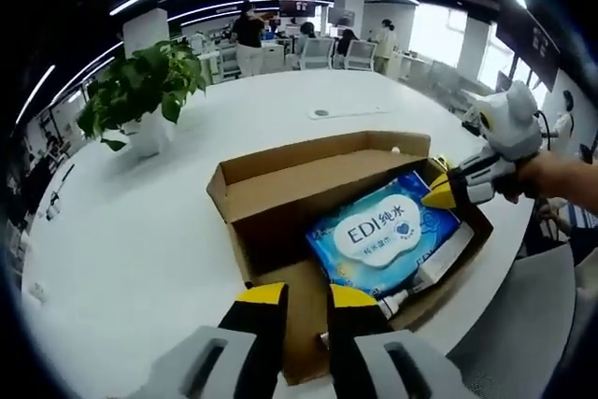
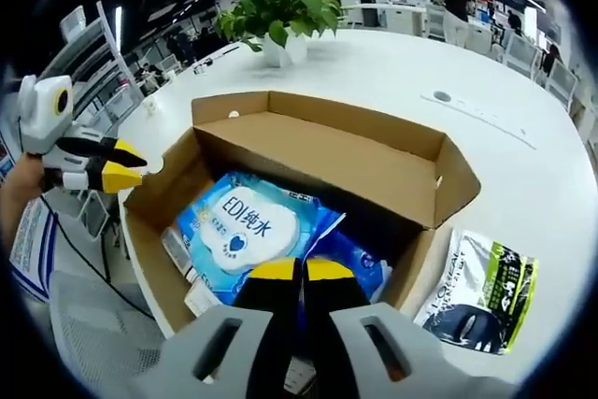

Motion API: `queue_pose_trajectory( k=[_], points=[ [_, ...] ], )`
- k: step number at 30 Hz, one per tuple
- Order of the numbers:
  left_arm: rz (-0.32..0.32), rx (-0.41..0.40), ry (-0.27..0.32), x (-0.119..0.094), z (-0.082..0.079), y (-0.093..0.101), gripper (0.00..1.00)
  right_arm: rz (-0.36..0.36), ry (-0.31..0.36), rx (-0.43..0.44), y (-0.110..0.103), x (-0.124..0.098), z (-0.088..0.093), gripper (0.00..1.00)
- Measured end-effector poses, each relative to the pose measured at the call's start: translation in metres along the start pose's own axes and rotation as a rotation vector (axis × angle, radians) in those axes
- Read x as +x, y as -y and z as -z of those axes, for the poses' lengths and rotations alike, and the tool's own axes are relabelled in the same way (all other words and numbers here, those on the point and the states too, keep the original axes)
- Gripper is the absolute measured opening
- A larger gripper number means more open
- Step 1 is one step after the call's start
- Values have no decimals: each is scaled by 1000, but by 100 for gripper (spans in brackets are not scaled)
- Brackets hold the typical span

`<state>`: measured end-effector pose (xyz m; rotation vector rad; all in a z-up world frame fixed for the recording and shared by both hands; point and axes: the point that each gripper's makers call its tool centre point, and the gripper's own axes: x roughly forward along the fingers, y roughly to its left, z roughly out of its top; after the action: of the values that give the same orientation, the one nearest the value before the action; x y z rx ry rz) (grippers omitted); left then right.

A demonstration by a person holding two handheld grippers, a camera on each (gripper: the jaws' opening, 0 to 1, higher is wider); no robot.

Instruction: Operate the shoe box by opening the lid, removing the specified soft item, and placing it in the target area until the item is outside and the box remains undamaged.

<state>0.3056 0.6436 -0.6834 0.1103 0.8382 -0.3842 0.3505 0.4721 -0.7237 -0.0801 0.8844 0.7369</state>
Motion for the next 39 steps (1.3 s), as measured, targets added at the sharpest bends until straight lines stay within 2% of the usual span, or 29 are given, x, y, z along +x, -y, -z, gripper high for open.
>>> queue_pose_trajectory(
  k=[7,10,12,16,19,24,29,31,32,39],
  points=[
    [78,-30,-54,28,9,17,20,3,3,-5,3,1,3,0],
    [116,-72,-57,41,11,23,20,1,5,2,4,2,4,0],
    [135,-130,-52,49,10,24,20,-2,7,9,4,2,5,0],
    [137,-140,-87,63,14,23,20,-6,12,22,5,3,7,0],
    [175,-181,-114,72,17,29,20,-7,17,27,5,3,8,0],
    [176,-209,-132,76,20,29,20,-15,24,42,4,3,7,0],
    [173,-272,-127,78,21,25,13,-13,30,49,4,3,8,0],
    [169,-267,-126,79,22,26,11,-13,32,53,3,3,8,0],
    [164,-264,-126,79,22,26,6,-13,32,54,3,3,8,0],
    [151,-286,-127,77,19,25,2,-4,40,53,2,2,7,0]
  ],
)
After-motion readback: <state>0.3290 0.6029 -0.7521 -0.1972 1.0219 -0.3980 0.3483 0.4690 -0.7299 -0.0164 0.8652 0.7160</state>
